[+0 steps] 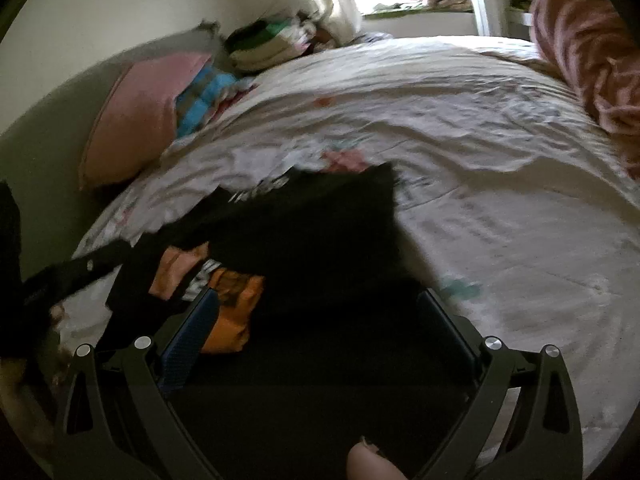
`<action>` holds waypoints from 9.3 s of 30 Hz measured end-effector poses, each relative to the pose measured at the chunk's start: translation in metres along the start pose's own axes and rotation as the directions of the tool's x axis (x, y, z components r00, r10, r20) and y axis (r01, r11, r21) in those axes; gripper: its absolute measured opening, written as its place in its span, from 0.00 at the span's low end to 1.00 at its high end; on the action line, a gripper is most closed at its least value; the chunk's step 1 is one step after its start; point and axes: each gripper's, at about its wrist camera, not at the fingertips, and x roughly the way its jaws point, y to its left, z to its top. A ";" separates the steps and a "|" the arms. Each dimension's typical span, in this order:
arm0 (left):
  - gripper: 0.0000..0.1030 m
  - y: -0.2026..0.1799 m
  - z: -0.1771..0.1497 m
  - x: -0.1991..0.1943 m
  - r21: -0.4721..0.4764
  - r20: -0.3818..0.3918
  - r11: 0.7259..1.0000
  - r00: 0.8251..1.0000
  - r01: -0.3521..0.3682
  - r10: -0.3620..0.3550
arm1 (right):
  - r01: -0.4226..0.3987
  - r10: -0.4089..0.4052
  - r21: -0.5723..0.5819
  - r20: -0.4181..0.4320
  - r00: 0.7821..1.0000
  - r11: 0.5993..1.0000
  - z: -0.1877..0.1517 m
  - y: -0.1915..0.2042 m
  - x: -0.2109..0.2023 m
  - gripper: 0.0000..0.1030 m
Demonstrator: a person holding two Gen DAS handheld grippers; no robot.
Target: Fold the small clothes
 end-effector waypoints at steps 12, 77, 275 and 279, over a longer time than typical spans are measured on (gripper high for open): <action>0.91 0.078 -0.003 -0.026 -0.113 0.035 0.986 0.991 -0.125 0.130 | -0.022 0.003 -0.109 -0.172 0.985 0.994 0.012 0.067 0.087 0.79; 0.90 0.058 0.008 0.036 -0.003 -0.057 0.988 0.986 -0.154 0.154 | 0.133 -0.131 -0.051 0.054 0.990 0.990 0.052 -0.003 0.051 0.31; 0.80 0.108 -0.157 -0.107 0.038 -0.182 0.982 0.965 -0.183 0.186 | 0.079 -0.108 -0.233 -0.115 0.987 0.969 -0.092 0.010 -0.071 0.95; 0.52 0.114 -0.166 -0.109 -0.005 -0.211 0.991 0.969 -0.134 0.130 | 0.083 -0.112 -0.223 -0.123 0.986 0.971 -0.096 0.004 -0.072 0.95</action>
